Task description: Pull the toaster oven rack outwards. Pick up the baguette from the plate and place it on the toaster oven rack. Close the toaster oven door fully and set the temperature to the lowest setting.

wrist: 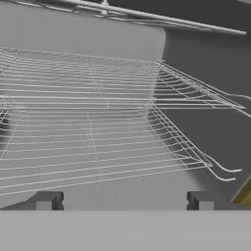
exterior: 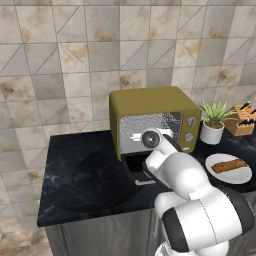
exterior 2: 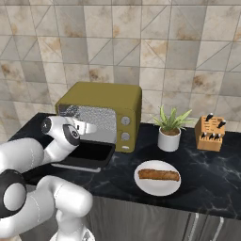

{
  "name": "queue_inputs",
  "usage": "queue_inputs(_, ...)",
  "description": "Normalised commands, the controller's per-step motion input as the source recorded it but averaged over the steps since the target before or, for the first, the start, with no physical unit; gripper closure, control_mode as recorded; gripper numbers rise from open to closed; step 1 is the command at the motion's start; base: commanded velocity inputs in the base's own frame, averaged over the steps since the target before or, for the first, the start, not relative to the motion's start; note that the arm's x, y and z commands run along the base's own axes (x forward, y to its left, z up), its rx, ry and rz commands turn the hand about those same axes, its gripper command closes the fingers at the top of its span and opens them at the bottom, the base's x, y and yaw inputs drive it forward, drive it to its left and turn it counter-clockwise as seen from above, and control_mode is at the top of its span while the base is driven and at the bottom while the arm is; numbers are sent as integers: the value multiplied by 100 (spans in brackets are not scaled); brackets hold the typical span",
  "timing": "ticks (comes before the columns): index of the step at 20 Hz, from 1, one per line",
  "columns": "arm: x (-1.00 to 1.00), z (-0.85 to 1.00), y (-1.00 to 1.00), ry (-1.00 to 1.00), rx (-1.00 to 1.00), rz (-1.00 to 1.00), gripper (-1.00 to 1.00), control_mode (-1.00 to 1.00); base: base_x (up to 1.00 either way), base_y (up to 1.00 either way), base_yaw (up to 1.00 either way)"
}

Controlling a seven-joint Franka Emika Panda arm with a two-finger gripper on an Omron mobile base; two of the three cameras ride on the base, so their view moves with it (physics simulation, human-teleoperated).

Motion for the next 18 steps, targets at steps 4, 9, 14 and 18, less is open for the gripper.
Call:
queue_inputs(4,16,0,0,-6,0,0,-100,-100,0,0,0)
queue_inputs(9,18,0,0,-2,0,0,-100,-100,0,0,0)
queue_inputs(14,21,0,0,-1,0,0,-100,-100,0,0,0)
queue_inputs(18,24,0,0,0,0,0,-100,-100,0,0,0)
